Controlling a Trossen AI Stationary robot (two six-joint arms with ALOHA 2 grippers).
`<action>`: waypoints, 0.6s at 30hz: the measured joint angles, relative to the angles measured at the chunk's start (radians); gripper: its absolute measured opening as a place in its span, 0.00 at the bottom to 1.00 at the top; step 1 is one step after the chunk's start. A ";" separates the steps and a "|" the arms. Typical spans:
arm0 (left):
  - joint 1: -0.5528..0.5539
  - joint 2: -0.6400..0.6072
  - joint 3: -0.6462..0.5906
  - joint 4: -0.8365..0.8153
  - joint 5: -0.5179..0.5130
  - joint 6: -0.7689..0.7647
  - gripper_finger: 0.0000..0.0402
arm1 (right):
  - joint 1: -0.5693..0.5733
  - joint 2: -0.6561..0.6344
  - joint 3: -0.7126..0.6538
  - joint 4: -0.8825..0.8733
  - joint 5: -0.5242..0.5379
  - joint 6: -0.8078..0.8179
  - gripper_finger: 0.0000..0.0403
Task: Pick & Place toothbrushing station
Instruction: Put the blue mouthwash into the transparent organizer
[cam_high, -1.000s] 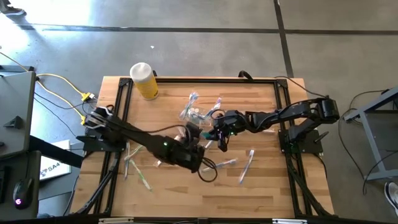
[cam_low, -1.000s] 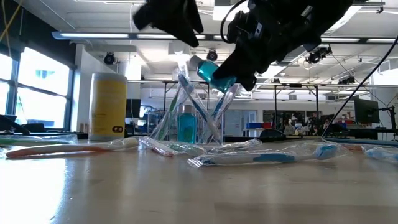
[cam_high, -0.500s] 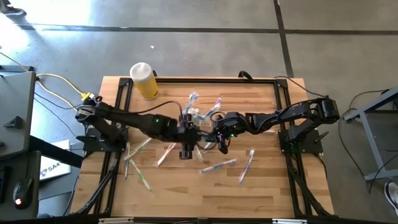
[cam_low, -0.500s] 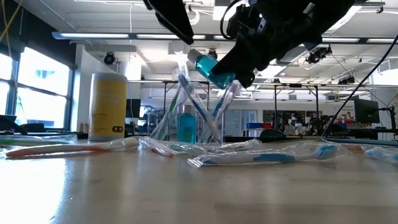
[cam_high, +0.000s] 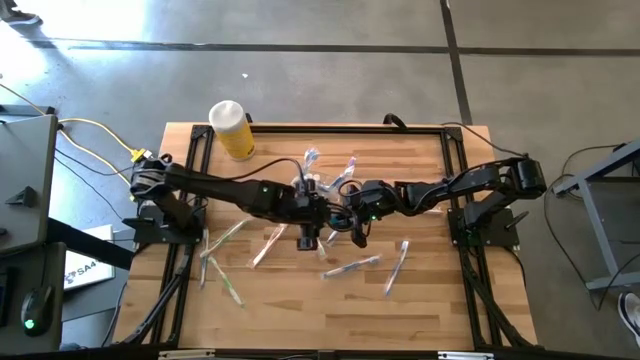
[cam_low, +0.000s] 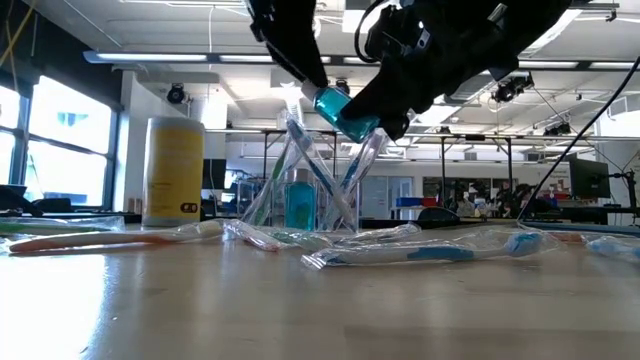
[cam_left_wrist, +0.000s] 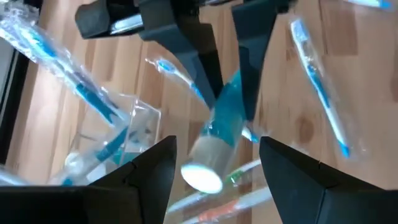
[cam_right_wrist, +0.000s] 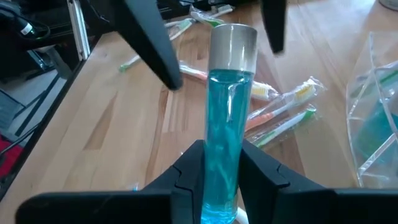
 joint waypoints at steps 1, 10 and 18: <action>0.000 0.002 -0.001 -0.008 0.000 0.007 0.56 | 0.000 0.000 0.000 0.000 0.000 0.000 0.17; 0.006 0.048 -0.002 0.009 0.005 0.024 0.56 | 0.000 0.000 0.000 0.000 0.000 -0.007 0.17; 0.019 0.061 -0.001 0.046 0.027 0.025 0.56 | 0.000 0.000 0.000 0.000 0.000 -0.007 0.17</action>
